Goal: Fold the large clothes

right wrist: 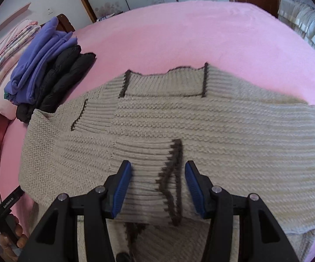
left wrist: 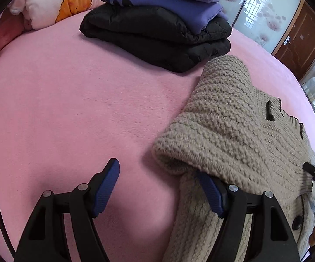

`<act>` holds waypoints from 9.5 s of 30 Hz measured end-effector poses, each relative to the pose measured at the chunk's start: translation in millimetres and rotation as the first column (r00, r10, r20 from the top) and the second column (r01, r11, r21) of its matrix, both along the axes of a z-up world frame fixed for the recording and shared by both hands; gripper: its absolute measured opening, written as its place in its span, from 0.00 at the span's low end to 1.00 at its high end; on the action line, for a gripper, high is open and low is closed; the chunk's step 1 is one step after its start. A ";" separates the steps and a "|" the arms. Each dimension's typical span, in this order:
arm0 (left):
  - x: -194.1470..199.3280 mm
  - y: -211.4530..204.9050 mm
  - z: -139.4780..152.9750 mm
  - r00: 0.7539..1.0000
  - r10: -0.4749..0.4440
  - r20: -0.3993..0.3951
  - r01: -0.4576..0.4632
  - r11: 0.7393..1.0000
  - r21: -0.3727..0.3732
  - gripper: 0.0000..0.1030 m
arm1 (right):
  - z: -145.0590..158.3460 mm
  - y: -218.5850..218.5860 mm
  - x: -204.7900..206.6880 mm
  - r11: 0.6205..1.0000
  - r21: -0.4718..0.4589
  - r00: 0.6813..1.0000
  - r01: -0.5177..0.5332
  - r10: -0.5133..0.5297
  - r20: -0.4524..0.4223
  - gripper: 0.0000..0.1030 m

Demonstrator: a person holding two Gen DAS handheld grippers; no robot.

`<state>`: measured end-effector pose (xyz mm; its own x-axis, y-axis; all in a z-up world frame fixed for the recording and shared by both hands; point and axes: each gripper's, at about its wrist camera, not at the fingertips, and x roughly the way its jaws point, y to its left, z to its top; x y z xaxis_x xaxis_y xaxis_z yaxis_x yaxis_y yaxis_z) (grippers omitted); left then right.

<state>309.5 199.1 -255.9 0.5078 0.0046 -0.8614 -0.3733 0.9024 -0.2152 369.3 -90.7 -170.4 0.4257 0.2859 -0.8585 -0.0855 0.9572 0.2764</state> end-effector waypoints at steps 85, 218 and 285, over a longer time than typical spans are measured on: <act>10.7 -70.4 93.5 0.982 -0.137 0.128 0.139 0.990 -0.006 0.48 | 84.1 -52.6 -78.0 0.945 -0.285 0.974 0.161 -0.105 0.203 0.40; -328.6 -52.9 -66.8 0.767 -0.612 -0.192 0.552 0.783 -0.287 0.71 | -51.0 -162.2 -440.4 0.981 0.063 0.970 0.184 -0.171 -0.171 0.56; -187.5 -11.8 200.7 0.875 -0.132 0.466 0.379 0.786 -0.489 0.09 | 196.8 -159.8 -303.5 0.916 0.383 0.841 0.119 -0.297 0.451 0.08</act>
<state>122.0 187.3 -55.2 0.7059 -0.5837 -0.4013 0.0799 0.6286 -0.7736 65.8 -250.6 26.4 0.8447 0.3661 -0.3905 -0.1042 0.8280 0.5509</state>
